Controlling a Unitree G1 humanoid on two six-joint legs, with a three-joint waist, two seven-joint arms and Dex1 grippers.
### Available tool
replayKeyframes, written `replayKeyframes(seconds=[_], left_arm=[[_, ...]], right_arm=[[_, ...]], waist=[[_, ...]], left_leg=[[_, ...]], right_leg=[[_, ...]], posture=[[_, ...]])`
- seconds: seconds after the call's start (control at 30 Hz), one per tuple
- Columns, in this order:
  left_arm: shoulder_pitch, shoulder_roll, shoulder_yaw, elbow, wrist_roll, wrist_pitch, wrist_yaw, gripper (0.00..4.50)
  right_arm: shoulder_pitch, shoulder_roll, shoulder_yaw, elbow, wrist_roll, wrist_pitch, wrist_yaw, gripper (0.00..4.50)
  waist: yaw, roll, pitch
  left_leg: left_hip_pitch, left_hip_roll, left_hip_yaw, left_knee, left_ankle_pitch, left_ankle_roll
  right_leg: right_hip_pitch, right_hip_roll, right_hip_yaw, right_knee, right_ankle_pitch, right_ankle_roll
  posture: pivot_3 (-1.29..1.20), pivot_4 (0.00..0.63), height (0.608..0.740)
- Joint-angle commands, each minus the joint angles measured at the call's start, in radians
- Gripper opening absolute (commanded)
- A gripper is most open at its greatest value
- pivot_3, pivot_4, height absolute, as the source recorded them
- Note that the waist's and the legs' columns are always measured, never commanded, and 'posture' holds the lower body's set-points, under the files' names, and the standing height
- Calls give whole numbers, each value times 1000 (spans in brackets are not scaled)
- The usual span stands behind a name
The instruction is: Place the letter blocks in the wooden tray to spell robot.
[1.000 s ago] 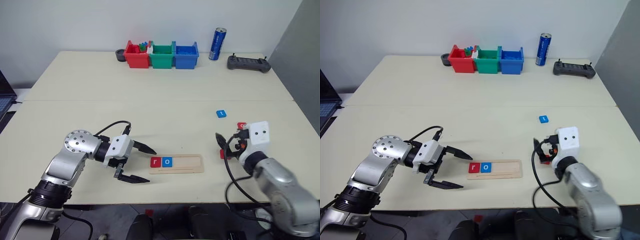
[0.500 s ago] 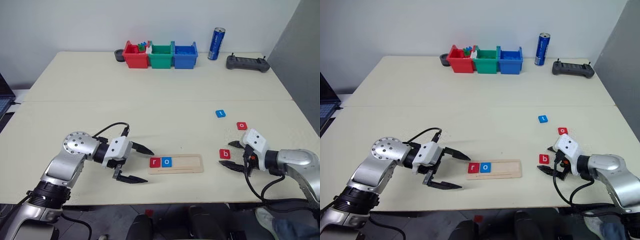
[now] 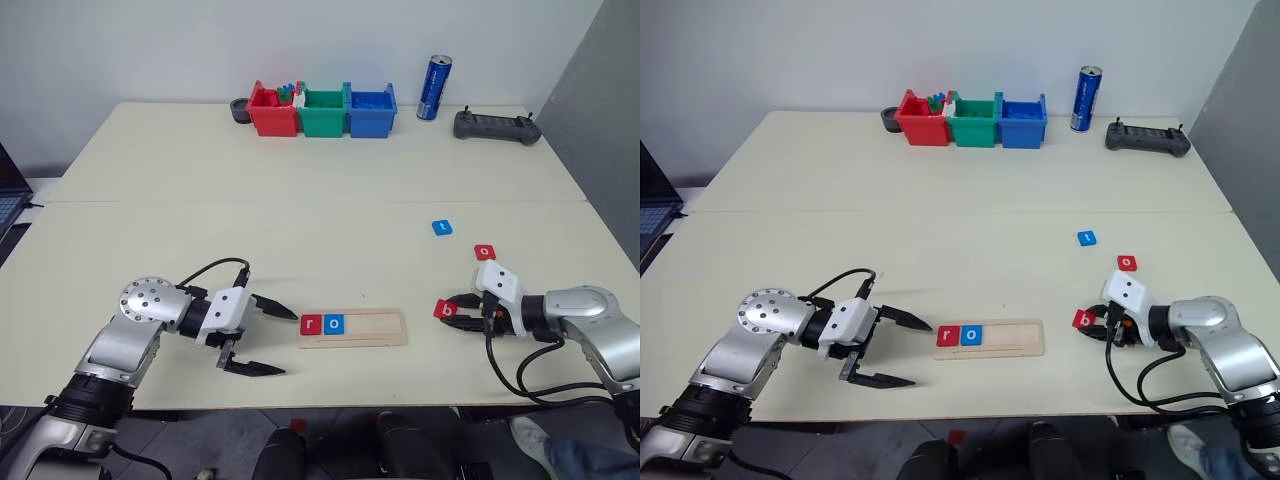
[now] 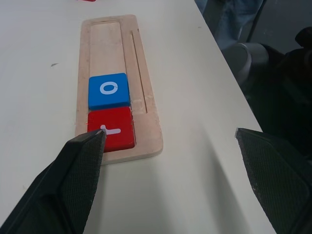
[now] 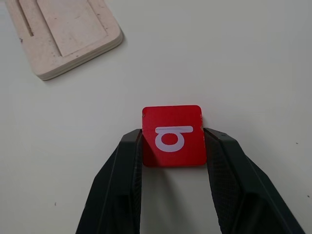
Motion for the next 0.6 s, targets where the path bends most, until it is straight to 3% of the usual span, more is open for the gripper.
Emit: replayKeyframes(seconds=[0.03, 0.23, 0.47, 0.6], left_arm=[[5, 18, 25, -3, 0, -30, -1, 4500], [2, 17, 20, 28, 15, -65, 2, 4500], [-15, 6, 27, 74, 5, -87, 3, 4500], [-14, 7, 28, 64, 0, -79, 7, 4500]], right_arm=[[-42, -5, -5, -163, 62, 56, 20, 1458], [-137, 60, 132, -328, 44, 168, -31, 1458], [-288, 194, 308, -265, -53, 220, -105, 1458], [-314, 206, 349, -242, -76, 220, -92, 1458]], waist=[[0, 0, 0], [0, 0, 0], [0, 0, 0], [1, 0, 0]], left_leg=[[0, 0, 0, 0, 0, 0], [0, 0, -1, 0, 0, 0], [0, 0, -1, 0, 0, 0], [0, 0, -1, 0, 0, 0]], right_leg=[[0, 0, 0, 0, 0, 0], [0, 0, -1, 0, 0, 1], [0, 0, -1, 0, 0, 0], [0, 0, -1, 0, 0, 0]], posture=[[0, 150, 740], [0, 150, 740], [0, 150, 740], [0, 150, 740]])
